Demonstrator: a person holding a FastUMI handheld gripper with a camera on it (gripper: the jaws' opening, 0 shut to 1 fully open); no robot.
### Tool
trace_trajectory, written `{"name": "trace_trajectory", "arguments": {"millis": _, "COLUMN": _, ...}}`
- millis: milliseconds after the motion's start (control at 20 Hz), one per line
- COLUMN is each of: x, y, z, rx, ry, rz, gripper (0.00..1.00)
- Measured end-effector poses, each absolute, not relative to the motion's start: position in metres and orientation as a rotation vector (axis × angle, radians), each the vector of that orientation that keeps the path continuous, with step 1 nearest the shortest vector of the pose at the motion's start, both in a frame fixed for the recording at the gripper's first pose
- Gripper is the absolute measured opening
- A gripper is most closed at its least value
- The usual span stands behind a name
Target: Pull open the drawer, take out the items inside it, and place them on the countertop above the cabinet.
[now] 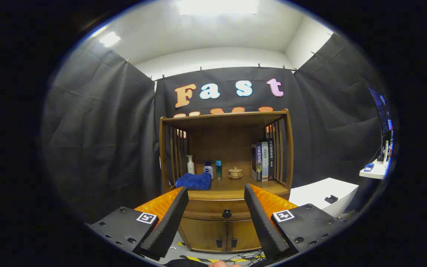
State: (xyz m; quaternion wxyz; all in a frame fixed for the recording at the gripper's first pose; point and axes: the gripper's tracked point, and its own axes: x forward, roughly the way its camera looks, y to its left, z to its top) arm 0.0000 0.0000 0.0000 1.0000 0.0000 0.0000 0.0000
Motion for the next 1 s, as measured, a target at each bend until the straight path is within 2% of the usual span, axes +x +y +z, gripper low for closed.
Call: {"name": "trace_trajectory", "arguments": {"millis": 1000, "x": 0.0000, "y": 0.0000, "z": -0.0098, "rx": -0.009, "ry": -0.001, "rz": -0.006, "gripper": 0.98}}
